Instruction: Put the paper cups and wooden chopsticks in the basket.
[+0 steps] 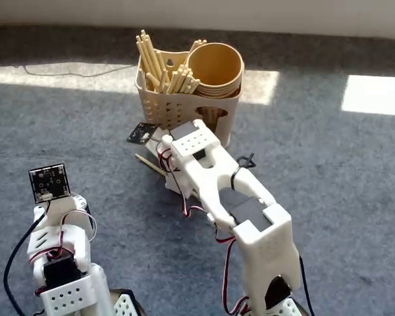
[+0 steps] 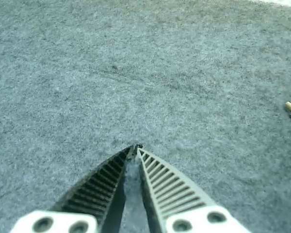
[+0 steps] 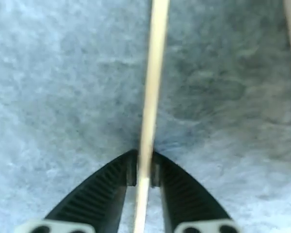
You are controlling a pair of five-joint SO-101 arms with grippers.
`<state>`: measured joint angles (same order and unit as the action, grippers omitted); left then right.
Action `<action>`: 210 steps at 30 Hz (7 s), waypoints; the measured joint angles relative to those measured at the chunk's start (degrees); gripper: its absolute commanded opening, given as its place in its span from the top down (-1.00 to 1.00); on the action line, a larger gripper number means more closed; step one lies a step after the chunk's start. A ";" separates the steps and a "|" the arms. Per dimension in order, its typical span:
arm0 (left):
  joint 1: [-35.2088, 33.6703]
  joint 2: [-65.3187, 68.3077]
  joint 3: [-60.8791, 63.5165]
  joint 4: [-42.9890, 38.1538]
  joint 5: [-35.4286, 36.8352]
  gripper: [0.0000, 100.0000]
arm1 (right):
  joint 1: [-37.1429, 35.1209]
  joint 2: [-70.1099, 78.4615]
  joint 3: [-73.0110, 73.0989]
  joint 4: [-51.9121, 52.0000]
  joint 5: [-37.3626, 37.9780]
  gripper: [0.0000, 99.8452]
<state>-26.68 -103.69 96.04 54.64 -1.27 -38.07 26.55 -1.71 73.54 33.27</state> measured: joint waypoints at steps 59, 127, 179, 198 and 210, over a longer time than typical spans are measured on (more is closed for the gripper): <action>0.00 0.00 0.00 0.00 0.00 0.98 | -8.44 -21.71 -1.05 0.53 -5.80 0.99; 0.00 0.00 0.00 0.00 0.00 0.98 | 2.55 -43.60 23.30 -80.79 -19.25 0.98; 8.79 0.00 0.00 0.00 0.00 0.99 | 11.69 -119.56 78.68 -48.97 -19.60 0.97; 9.32 0.00 0.00 0.00 0.00 0.98 | 25.85 -131.52 86.42 -25.85 -19.60 0.97; 9.49 0.00 0.00 0.00 0.00 0.98 | 26.73 -131.60 91.60 -2.20 -19.60 0.98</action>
<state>-17.19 -103.69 96.04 54.64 -1.27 -11.34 -105.05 89.89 71.34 13.67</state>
